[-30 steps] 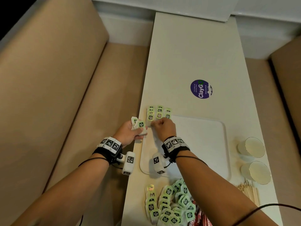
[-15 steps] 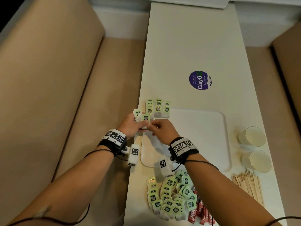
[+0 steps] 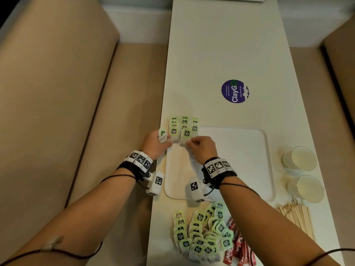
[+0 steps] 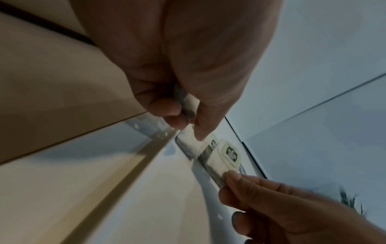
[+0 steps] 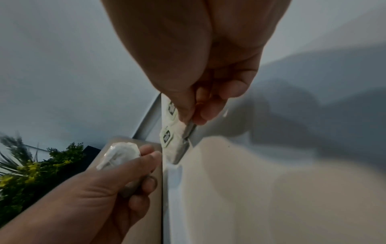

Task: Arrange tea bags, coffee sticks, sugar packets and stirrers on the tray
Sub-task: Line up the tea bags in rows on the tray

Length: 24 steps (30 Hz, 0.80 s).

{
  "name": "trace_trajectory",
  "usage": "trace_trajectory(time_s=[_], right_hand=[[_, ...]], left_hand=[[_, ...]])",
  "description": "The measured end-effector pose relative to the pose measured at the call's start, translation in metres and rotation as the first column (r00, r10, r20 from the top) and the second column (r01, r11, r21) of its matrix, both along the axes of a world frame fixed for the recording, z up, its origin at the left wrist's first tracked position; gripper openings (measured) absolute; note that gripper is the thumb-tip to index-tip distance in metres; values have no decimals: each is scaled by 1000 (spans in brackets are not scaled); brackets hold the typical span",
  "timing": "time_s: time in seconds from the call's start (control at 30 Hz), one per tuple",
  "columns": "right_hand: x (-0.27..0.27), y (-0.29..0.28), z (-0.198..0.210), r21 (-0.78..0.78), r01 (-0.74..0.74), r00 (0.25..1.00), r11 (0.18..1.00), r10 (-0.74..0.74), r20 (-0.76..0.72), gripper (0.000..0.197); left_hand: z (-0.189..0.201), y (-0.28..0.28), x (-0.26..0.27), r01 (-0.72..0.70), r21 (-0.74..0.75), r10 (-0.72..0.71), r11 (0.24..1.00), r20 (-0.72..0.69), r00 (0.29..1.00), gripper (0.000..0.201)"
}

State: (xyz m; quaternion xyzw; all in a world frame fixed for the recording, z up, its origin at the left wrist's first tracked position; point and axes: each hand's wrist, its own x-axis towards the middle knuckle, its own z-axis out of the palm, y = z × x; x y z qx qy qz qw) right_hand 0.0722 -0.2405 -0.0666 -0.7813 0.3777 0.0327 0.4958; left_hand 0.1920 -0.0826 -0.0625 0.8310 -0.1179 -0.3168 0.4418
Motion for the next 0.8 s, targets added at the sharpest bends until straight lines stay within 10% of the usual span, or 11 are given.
trace_trajectory(time_s=[0.5,0.8], right_hand=[[16,0,-5,-60,9,993,998,-16,-120,36],[2,1,0,44,82,991,996,-86,100,26]], left_hand=[[-10,-13,8,133,113,-151,985,167,974,9],[9,-17,-4,251,-81,-252,965,4,968,15]])
